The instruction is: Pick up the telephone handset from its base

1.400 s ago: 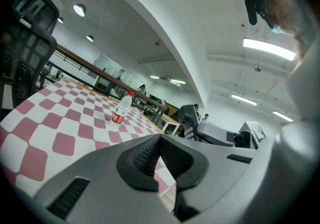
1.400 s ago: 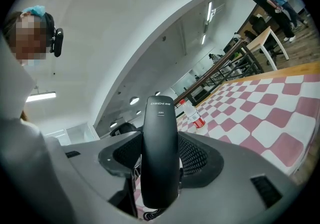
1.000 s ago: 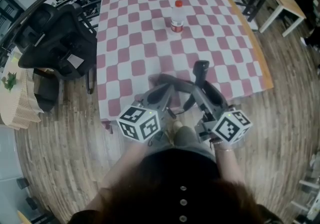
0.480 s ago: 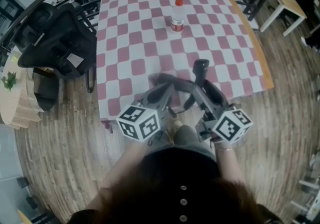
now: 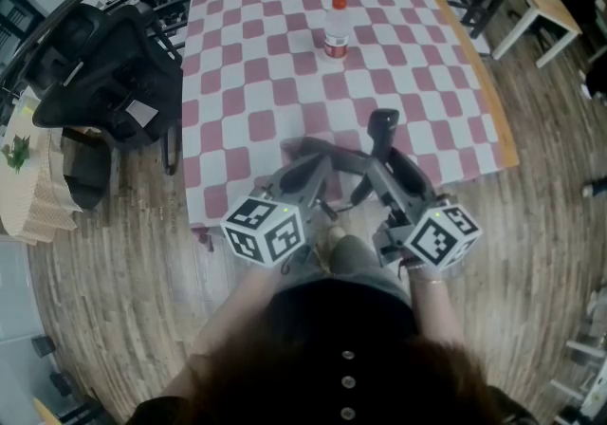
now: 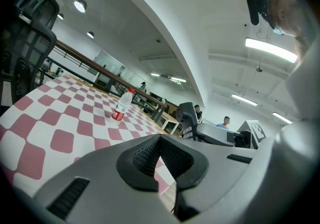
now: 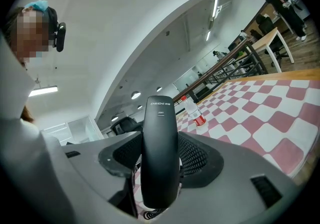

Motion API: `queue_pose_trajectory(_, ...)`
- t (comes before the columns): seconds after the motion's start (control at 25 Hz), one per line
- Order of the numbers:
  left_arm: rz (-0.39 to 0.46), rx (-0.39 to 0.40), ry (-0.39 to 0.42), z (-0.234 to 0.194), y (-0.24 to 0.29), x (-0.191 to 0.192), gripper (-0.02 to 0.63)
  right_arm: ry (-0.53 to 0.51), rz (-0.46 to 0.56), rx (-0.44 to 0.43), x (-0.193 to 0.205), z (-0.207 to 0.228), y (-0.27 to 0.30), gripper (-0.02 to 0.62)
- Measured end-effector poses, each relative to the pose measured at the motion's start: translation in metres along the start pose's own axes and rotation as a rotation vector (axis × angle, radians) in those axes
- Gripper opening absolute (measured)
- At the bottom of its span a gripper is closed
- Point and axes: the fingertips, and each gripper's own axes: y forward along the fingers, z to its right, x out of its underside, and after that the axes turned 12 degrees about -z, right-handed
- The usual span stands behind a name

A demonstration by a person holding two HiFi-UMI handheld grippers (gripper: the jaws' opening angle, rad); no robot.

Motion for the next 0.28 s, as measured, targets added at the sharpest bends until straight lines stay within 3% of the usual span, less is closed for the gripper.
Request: queue_pose_trajectory(0.28,-0.001,-0.003,0.002,-0.0014,0.0012,0.0005,0.008,0.003,0.010,0.013,-0.0036,0.0055,-0.0016,0.236)
